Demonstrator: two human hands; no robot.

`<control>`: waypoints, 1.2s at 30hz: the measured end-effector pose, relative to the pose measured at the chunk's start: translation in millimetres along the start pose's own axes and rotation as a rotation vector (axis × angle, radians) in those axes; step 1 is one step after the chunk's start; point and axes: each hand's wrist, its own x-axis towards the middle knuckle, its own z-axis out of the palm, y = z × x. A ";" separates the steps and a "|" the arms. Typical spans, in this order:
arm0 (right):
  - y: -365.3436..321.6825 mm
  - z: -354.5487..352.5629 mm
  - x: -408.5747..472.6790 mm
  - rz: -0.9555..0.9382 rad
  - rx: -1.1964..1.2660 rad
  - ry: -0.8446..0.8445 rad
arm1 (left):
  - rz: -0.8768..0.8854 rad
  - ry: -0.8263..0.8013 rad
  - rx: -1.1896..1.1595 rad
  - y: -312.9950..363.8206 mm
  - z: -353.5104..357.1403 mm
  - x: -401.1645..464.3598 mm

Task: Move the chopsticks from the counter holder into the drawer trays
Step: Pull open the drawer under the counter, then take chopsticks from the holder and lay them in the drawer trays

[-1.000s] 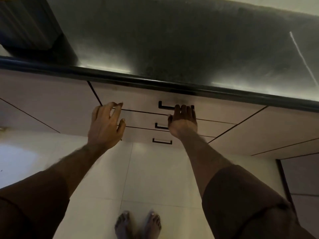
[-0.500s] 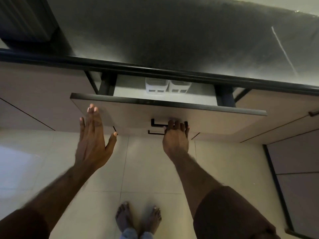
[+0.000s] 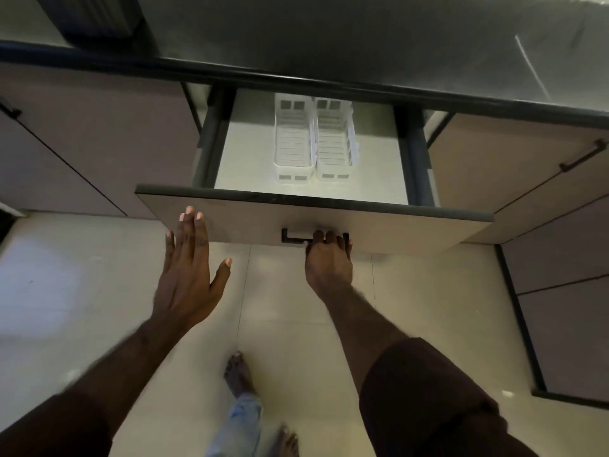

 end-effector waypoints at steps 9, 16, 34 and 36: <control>2.7 11.6 -80.9 0.043 -0.019 -0.121 | 0.025 -0.027 -0.013 17.6 -16.9 -61.7; 0.1 -11.4 -121.4 0.059 0.065 -0.190 | 0.079 -0.042 -0.024 30.0 -42.5 -79.7; -244.2 -242.0 -42.9 -0.308 0.363 0.224 | 0.087 0.282 -0.401 -45.7 -244.5 53.3; -286.2 -246.5 -25.7 -0.314 0.382 0.272 | 0.091 0.303 -0.431 -80.0 -268.7 78.1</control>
